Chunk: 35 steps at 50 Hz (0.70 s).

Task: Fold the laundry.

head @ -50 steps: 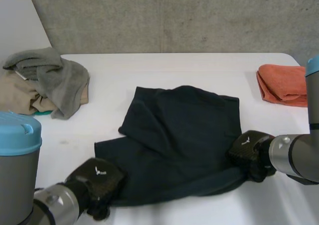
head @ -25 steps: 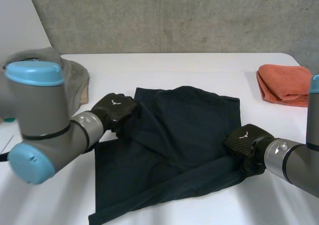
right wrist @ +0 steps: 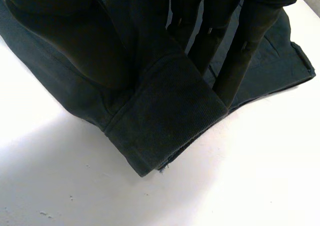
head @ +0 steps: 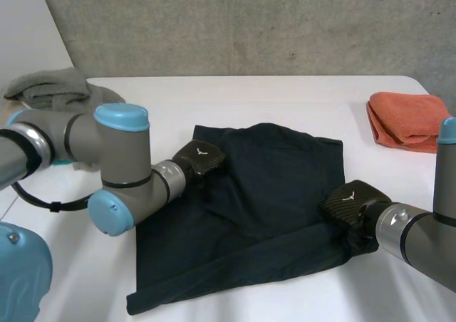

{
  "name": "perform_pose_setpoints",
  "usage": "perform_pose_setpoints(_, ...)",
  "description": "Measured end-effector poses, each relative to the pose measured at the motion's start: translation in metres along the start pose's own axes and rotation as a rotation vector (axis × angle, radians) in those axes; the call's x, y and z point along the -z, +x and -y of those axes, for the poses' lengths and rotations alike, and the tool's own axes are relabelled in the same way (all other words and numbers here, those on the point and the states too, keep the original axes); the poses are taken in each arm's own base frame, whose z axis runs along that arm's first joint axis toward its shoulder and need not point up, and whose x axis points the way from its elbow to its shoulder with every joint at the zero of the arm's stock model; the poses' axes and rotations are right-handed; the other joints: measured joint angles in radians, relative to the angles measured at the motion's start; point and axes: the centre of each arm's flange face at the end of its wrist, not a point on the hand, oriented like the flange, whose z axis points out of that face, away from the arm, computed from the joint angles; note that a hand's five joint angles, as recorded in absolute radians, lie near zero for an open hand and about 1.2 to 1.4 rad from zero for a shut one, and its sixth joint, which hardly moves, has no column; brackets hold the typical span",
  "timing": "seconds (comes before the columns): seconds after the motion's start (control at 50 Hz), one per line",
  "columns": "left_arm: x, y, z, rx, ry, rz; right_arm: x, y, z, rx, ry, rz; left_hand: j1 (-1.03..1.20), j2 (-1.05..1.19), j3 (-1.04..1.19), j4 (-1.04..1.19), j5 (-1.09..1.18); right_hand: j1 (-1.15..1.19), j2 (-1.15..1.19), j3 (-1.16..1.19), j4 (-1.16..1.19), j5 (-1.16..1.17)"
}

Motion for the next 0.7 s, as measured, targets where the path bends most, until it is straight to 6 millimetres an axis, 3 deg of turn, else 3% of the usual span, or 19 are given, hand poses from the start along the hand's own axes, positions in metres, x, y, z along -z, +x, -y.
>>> perform_pose_setpoints(0.06,-0.004,0.005,-0.001,-0.022,0.000,0.003,0.000,0.000,-0.001,0.000,-0.002,0.001,0.146,0.141,0.146,0.141,0.139,0.000,0.000,0.000,0.000,0.000)
perform_pose_setpoints(0.12,-0.007,0.007,0.000,-0.050,0.000,0.018,0.000,0.000,-0.001,0.001,-0.003,0.002,0.416,0.428,0.420,0.417,0.411,0.000,0.000,0.000,0.000,0.000)
perform_pose_setpoints(0.18,-0.008,0.007,-0.001,-0.080,-0.007,0.049,0.000,0.000,-0.001,0.000,-0.004,0.001,0.481,0.525,0.523,0.524,0.499,0.000,0.000,0.000,0.000,0.000)
perform_pose_setpoints(0.32,0.000,-0.001,0.002,-0.153,-0.057,0.153,0.002,-0.001,-0.001,0.002,-0.002,0.001,0.481,0.528,0.527,0.527,0.499,0.000,0.000,0.000,0.000,0.000)
perform_pose_setpoints(0.52,0.046,-0.009,0.003,-0.310,-0.202,0.284,0.010,-0.008,0.003,0.014,0.011,0.011,0.481,0.528,0.527,0.527,0.499,0.000,0.000,0.000,0.000,0.000)
perform_pose_setpoints(0.64,0.050,-0.012,-0.003,-0.355,-0.216,0.303,0.013,-0.014,0.004,0.028,0.014,0.024,0.468,0.514,0.514,0.513,0.489,0.000,0.000,0.000,0.000,0.000)
perform_pose_setpoints(0.7,0.048,-0.014,-0.002,-0.350,-0.197,0.316,0.013,-0.016,0.004,0.032,0.011,0.027,0.349,0.368,0.383,0.379,0.382,0.000,0.000,0.000,0.000,0.000)
